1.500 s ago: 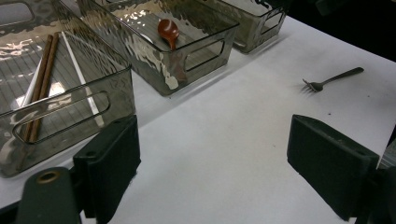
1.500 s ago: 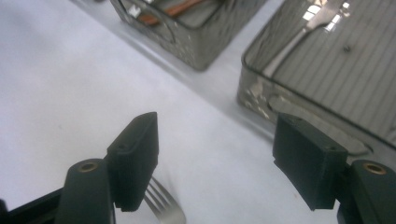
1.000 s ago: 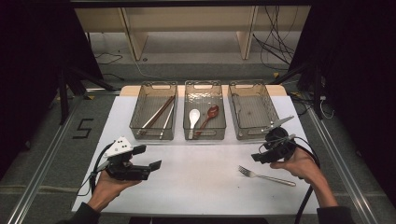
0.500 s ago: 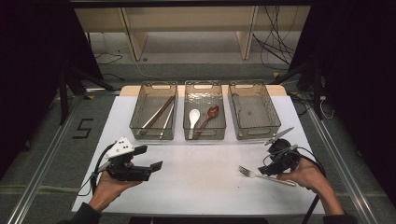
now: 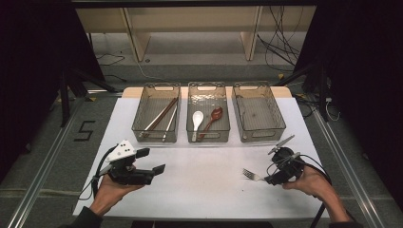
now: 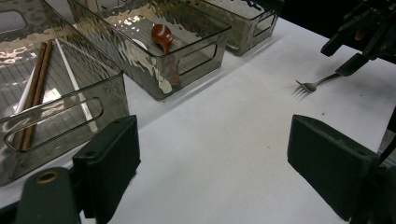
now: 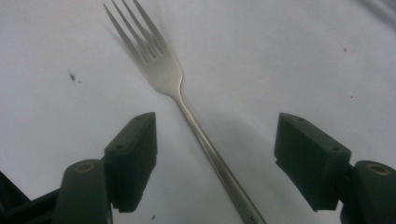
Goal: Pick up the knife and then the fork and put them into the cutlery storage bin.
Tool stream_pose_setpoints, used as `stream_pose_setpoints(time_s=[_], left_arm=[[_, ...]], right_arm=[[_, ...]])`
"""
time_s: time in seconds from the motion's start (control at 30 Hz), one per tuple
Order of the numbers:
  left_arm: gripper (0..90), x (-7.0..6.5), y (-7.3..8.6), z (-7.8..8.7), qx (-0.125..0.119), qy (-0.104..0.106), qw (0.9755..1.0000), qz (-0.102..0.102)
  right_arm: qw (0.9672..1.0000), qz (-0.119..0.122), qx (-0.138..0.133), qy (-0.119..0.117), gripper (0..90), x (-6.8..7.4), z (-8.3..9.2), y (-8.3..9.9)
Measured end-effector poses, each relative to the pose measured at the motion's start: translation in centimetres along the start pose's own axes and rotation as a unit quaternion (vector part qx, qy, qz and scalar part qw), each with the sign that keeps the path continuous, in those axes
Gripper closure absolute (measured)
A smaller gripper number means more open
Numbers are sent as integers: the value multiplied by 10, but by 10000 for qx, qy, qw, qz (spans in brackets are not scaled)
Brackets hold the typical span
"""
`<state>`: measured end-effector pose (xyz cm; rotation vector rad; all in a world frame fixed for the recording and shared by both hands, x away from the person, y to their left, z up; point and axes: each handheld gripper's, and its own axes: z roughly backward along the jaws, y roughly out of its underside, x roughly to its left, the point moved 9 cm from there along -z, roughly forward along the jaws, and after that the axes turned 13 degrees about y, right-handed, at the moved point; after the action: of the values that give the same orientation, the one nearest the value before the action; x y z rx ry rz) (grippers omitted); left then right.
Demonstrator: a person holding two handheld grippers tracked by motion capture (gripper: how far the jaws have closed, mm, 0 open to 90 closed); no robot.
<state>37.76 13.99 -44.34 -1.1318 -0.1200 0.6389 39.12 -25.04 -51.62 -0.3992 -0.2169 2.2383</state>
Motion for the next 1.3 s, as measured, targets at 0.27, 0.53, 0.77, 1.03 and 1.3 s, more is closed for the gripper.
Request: stream_pose_setpoints(time_s=[0.27,0.53,0.77,1.03,1.3], left_arm=[[163,0,0,-1,16,6,10000,-5],[163,0,0,-1,4,-3,10000,2],[163,0,1,-1,5,2,10000,13],[163,-1,1,-2,9,0,10000,16],[163,-1,1,-2,57,4,10000,-13]], right_arm=[[9997,159,207,30,449,2,-6,7],[9992,213,331,-8,540,2,-9,11],[9988,243,419,-10,605,1,-13,15],[9978,327,579,37,653,1,-18,19],[9969,510,589,108,707,3,-18,19]])
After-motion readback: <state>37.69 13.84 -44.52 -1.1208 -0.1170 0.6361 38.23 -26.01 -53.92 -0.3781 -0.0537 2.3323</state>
